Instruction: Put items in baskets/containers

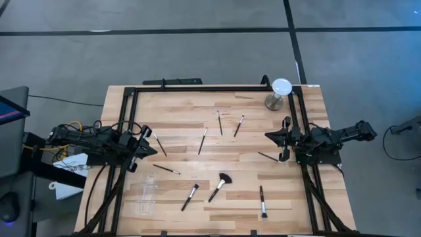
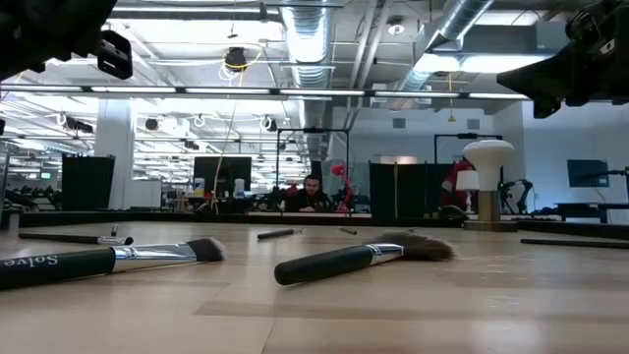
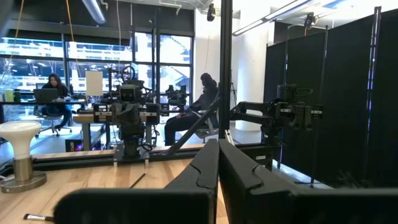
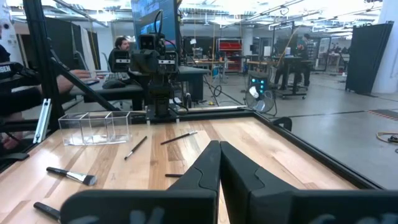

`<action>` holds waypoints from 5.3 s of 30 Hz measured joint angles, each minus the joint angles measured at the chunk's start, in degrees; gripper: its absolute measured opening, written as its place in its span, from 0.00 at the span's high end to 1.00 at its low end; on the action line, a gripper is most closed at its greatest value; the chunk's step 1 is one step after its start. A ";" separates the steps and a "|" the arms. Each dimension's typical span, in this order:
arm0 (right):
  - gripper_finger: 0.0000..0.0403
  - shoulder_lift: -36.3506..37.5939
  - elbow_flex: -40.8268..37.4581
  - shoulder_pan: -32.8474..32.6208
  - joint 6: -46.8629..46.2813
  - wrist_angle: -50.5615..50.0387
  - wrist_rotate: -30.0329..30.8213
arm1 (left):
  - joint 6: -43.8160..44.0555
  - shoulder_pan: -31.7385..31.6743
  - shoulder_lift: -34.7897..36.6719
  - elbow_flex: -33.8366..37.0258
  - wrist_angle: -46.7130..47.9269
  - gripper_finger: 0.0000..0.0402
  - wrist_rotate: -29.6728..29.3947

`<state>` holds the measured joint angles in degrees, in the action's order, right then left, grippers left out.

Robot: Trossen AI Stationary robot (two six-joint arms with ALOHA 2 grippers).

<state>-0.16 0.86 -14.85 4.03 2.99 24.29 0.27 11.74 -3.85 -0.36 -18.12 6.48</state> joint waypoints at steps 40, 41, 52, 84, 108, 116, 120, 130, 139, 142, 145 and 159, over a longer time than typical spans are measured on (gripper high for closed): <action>1.00 -0.01 0.00 0.00 0.01 0.01 -0.02 | 0.00 0.00 0.00 0.01 0.01 0.98 0.00; 1.00 -0.01 0.00 0.00 -0.02 0.02 0.00 | 0.00 0.00 0.00 0.01 0.01 0.98 0.02; 1.00 -0.01 0.00 -0.01 0.00 0.02 0.00 | 0.00 -0.02 0.00 0.02 -0.01 0.98 0.02; 1.00 -0.01 -0.07 -0.02 -0.25 15.19 1.39 | 4.70 -0.05 0.00 0.00 -8.45 0.98 -2.52; 1.00 -20.04 5.51 3.26 -22.20 10.87 3.77 | 5.12 -2.53 -32.84 -1.92 -26.98 0.98 -22.81; 1.00 -41.29 16.92 5.07 -25.11 6.55 10.46 | 5.21 -2.53 -40.17 -6.04 -26.92 0.91 -30.33; 0.97 -51.39 26.84 8.44 -31.20 -5.95 11.64 | 5.26 -2.53 -41.68 -6.98 -26.95 0.85 -34.87; 0.80 -73.15 46.48 16.76 -46.49 -24.66 7.96 | 7.14 2.35 -41.60 -6.99 -26.83 0.82 -34.99; 0.80 -89.30 55.67 24.39 -55.14 -35.78 -1.57 | 5.99 5.82 -41.58 -6.31 -26.46 0.82 -35.00; 0.80 -94.36 58.24 26.69 -55.22 -39.42 -4.92 | 5.99 5.63 -41.57 -6.12 -26.51 0.83 -34.94; 0.80 -98.05 60.64 28.79 -55.21 -41.74 -6.64 | 5.99 5.40 -41.47 -6.12 -26.54 0.82 -35.01; 0.80 -106.06 63.08 35.96 -53.19 -42.62 -11.38 | 6.01 5.91 -41.51 -6.08 -26.50 0.82 -34.95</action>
<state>-106.21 63.94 21.11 -49.16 -39.63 12.90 6.28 17.65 -45.36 -6.44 -44.62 -28.47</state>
